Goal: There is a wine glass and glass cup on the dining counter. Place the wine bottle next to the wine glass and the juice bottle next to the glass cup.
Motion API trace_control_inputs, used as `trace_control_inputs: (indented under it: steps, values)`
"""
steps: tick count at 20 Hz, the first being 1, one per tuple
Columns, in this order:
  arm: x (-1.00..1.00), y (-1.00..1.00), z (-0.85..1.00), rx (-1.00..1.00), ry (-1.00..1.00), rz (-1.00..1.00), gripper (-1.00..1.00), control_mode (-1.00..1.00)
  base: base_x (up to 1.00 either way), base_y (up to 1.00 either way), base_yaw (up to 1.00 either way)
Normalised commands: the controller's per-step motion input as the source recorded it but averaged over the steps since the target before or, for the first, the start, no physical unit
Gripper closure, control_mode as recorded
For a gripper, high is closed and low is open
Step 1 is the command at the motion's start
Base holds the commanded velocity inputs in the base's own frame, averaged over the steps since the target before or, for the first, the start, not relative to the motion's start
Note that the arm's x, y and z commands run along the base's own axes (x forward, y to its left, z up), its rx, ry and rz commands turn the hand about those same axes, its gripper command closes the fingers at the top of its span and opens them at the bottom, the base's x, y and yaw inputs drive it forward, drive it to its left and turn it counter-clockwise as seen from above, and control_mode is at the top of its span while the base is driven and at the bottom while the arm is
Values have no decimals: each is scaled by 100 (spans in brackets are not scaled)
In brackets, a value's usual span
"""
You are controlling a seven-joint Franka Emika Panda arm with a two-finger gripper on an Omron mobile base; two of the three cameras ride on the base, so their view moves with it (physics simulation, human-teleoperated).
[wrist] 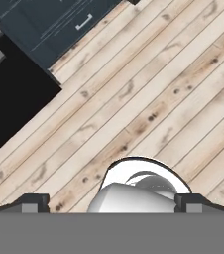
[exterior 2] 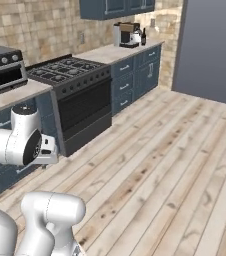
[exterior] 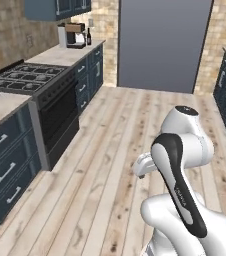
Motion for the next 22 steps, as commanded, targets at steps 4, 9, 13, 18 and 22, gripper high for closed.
trace_control_inputs:
  steps: [4,9,13,18,22]
  values:
    - [0,0,0,0,0,0,-100,100,77,2,-9]
    - [0,0,0,0,0,0,-100,100,79,0,-5]
    - [0,0,0,0,0,0,-100,100,84,0,-1]
    - [0,0,0,0,0,0,-100,100,87,0,0]
    - [0,0,0,0,0,0,-100,100,88,0,0]
